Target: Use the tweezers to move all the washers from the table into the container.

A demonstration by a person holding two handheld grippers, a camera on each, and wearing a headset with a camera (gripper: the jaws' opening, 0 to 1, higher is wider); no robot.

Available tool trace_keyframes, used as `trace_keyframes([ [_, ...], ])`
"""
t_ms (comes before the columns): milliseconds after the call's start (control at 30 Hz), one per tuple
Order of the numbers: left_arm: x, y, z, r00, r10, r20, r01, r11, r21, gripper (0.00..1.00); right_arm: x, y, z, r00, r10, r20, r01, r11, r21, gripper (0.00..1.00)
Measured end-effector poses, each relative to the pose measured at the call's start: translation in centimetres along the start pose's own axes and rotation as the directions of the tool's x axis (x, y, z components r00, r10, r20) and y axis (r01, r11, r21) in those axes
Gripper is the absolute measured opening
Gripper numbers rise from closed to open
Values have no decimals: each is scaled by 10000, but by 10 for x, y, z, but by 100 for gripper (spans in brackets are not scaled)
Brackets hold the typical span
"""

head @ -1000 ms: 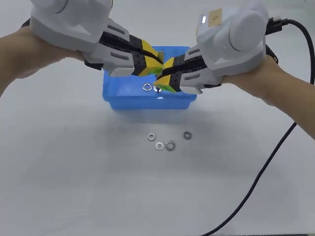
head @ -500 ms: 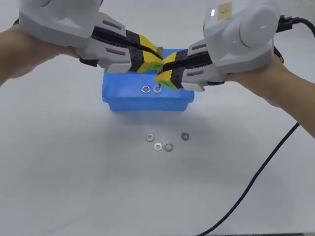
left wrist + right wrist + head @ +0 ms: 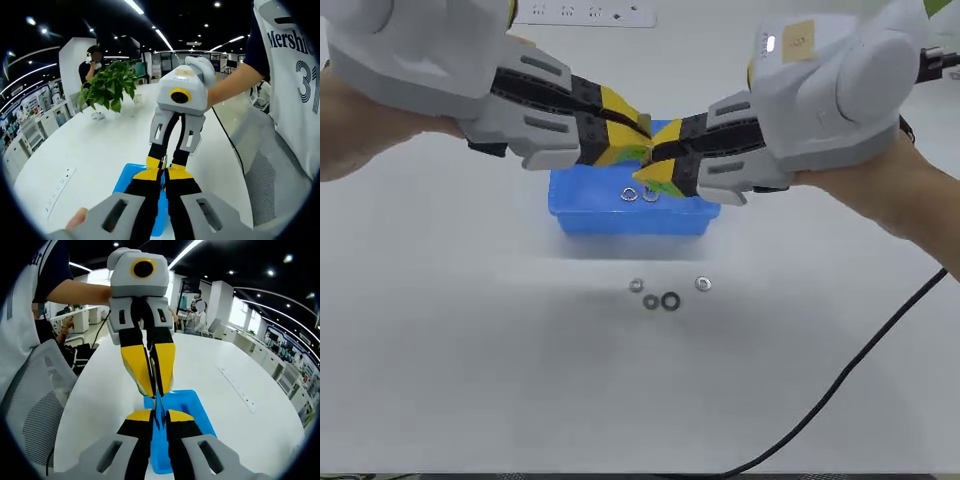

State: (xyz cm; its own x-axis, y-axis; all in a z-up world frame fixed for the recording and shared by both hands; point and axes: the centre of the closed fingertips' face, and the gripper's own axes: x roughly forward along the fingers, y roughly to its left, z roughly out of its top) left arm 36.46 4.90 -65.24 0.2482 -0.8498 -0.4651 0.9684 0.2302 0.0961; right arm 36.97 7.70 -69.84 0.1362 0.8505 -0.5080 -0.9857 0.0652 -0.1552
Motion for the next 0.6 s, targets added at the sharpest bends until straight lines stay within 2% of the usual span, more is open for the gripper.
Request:
trace_keyframes([
  [167, -11, -18, 8, 10000, 72, 11, -73, 9997, 226, 7, -7, 17, 12, 9998, 69, 190, -65, 9997, -221, 11],
  [467, -17, -49, 4, 9997, -37, -226, 40, 9999, 151, 7, -8, 47, 13, 9992, 337, 213, -331, 9990, -307, 11],
  [600, -17, -52, 0, 9996, -57, -264, 58, 10000, 41, 7, -7, 56, 11, 9989, 430, 212, -425, 9988, -224, 11],
])
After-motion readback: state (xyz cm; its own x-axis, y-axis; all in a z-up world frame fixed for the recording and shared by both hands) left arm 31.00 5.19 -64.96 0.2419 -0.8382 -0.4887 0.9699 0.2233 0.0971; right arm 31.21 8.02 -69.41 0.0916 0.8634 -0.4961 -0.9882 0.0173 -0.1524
